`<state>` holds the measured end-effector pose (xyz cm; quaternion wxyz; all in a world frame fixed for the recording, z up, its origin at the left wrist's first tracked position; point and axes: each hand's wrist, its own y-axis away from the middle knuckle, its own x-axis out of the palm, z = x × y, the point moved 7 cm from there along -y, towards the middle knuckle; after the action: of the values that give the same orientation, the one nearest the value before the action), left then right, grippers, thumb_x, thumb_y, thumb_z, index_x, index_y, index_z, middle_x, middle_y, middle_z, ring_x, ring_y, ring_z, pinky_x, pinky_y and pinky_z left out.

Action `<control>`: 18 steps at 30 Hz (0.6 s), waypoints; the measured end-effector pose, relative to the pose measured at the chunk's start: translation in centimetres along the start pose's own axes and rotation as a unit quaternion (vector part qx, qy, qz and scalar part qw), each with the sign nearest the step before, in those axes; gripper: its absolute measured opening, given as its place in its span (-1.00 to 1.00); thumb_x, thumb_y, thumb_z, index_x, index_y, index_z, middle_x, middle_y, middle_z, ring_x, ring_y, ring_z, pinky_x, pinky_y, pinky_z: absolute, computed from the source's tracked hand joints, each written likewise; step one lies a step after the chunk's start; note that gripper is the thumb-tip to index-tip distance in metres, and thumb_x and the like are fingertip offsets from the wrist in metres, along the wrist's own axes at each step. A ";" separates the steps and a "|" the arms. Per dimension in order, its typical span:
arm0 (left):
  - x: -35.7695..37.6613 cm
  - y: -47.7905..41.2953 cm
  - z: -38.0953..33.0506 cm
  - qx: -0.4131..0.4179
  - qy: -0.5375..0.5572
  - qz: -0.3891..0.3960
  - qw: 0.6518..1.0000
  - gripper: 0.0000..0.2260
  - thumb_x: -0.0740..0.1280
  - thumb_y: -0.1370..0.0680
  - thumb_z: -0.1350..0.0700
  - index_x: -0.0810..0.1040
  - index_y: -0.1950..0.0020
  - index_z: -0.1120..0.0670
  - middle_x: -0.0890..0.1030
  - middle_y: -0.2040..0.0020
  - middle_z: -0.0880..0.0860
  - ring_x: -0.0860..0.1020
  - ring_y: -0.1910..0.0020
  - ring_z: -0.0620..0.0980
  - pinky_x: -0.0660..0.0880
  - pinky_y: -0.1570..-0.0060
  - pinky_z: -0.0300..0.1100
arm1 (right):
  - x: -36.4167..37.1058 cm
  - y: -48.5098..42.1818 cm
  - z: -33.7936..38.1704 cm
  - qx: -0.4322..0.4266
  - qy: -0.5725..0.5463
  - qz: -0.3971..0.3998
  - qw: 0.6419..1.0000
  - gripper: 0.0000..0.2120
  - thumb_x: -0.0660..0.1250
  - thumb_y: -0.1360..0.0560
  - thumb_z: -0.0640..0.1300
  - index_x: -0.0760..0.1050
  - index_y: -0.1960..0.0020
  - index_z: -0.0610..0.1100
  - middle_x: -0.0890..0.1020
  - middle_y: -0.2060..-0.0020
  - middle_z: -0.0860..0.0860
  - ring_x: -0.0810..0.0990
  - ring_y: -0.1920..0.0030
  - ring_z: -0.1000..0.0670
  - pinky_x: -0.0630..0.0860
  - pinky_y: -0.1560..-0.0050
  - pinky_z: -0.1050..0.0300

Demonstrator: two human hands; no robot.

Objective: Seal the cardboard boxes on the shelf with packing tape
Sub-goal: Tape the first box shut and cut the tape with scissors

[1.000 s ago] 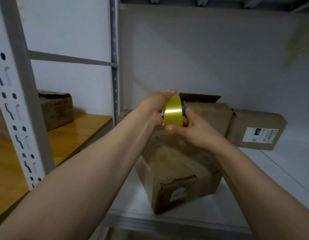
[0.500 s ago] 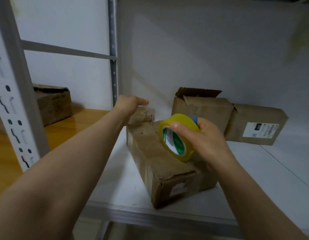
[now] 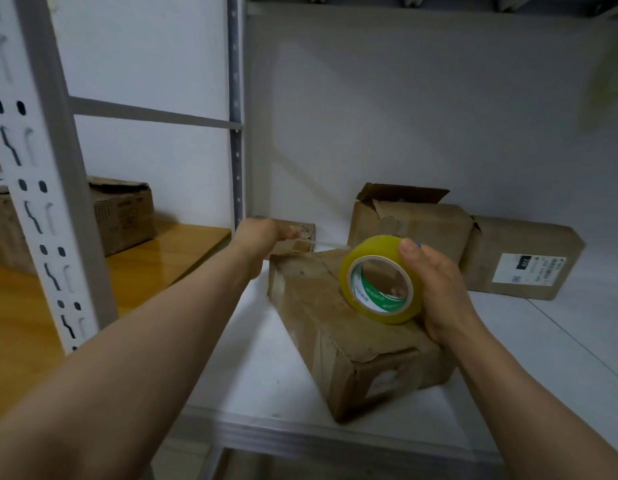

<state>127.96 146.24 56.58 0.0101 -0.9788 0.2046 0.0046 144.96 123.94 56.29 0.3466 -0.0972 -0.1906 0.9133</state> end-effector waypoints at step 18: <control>5.4 -4.5 -0.1 -0.051 -0.061 0.038 0.996 -0.88 0.46 -0.52 0.25 0.52 0.11 0.18 0.52 0.28 0.08 0.46 0.42 -0.04 0.46 0.45 -0.28 | 0.2 0.3 3.3 0.099 0.116 0.101 0.983 -0.03 0.46 -0.21 0.43 0.48 -0.08 -0.49 0.51 0.22 -0.42 0.53 0.27 -0.26 0.48 0.15 -0.12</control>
<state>134.70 148.18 56.70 -0.0273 -0.9675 0.2397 0.0753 143.60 122.92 59.10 0.2802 -0.1870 -0.0472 0.9404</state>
